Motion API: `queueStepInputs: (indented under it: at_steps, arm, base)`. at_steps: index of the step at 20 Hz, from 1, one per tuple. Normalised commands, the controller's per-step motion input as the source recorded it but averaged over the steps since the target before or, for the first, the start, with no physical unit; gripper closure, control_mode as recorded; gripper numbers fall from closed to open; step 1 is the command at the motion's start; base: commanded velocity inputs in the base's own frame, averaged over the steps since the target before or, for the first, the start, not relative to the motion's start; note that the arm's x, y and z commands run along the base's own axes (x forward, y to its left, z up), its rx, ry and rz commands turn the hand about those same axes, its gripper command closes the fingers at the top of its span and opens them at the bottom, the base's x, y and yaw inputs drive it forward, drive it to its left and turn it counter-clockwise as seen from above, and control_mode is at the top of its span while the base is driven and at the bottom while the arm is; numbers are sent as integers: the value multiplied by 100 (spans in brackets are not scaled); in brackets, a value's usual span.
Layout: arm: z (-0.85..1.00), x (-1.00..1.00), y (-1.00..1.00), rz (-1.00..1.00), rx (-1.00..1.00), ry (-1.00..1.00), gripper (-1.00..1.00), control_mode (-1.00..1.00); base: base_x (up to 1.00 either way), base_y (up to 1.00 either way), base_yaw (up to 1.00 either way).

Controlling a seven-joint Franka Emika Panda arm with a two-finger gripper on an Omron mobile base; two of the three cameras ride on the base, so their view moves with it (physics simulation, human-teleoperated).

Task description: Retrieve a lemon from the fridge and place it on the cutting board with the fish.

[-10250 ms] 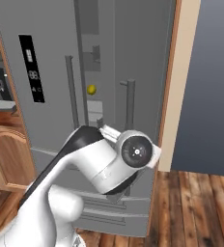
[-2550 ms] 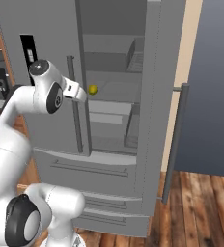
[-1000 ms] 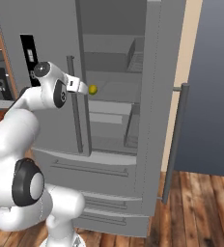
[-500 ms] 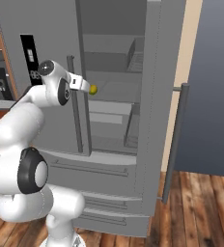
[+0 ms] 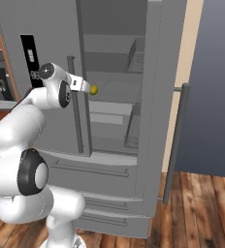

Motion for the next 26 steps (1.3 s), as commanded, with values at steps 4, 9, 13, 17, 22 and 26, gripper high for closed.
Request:
queueStepInputs:
  at_steps: [4,9,13,17,22,26]
  arm:
    - [0,12,0,0,0,0,100,-100]
    - [0,0,0,0,0,0,100,-100]
    - [0,-2,0,0,0,0,100,-100]
    - [5,-39,2,-2,-1,-1,100,-100]
    - [5,-54,8,-4,-1,-1,100,-100]
    - [3,-59,23,-9,-1,0,100,-100]
  base:
    - [0,0,0]
    - [0,0,0]
    - [0,0,0]
    - [0,0,0]
    - [0,0,0]
    - [0,0,0]
